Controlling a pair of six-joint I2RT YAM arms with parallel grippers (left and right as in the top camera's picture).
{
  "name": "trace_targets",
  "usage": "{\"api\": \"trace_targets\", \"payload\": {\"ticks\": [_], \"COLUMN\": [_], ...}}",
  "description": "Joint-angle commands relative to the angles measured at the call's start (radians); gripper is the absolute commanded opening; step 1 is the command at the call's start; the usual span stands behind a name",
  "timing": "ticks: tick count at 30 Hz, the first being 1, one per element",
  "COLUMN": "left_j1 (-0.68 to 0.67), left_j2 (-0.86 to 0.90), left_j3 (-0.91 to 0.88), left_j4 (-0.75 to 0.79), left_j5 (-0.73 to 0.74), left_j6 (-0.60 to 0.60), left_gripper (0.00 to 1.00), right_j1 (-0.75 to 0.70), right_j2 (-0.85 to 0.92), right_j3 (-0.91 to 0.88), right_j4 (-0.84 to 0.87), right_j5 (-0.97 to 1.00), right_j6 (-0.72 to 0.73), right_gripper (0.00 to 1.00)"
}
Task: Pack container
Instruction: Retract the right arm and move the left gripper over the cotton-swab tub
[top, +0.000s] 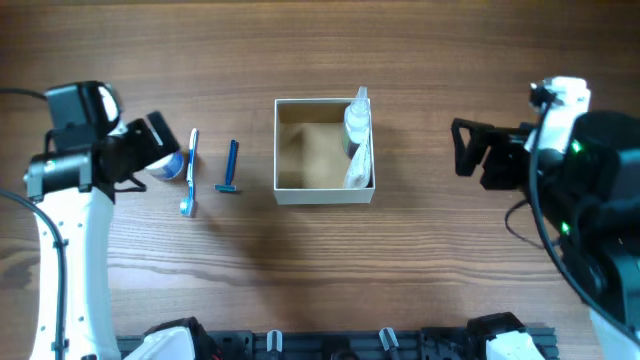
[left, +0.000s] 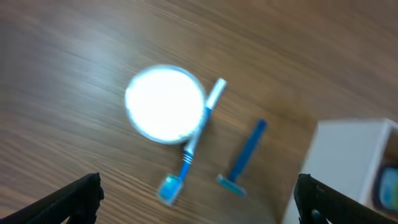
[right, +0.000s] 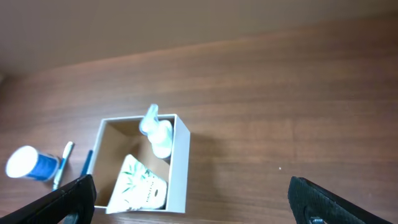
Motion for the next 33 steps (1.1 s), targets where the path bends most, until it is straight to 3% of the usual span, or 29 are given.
{"api": "trace_targets", "payload": {"ticks": [1,14,21,27,33], "left_j1": [0.043,0.043,0.043,0.043,0.043], "left_j2": [0.075,0.287,0.298,0.322,0.354], "left_j3": [0.014,0.014,0.014,0.014,0.014], "left_j4": [0.026,0.117,0.124,0.145,0.151], "left_j5": [-0.041,-0.023,-0.023,-0.006,0.011], "left_j6": [-0.024,-0.02,0.005,0.047,0.109], "left_gripper": [1.0,1.0,1.0,1.0,1.0], "right_j1": [-0.001,-0.001,-0.001,-0.001,-0.001], "right_j2": [0.066,0.346,0.193,0.113,0.097], "right_j3": [0.001,0.001,0.003,0.003,0.003], "right_j4": [0.0,0.063,0.225,0.285,0.326], "right_j5": [0.016,0.04,0.301,0.313,0.316], "right_j6": [0.002,0.083,0.077,0.074,-0.085], "right_gripper": [1.0,1.0,1.0,1.0,1.0]}}
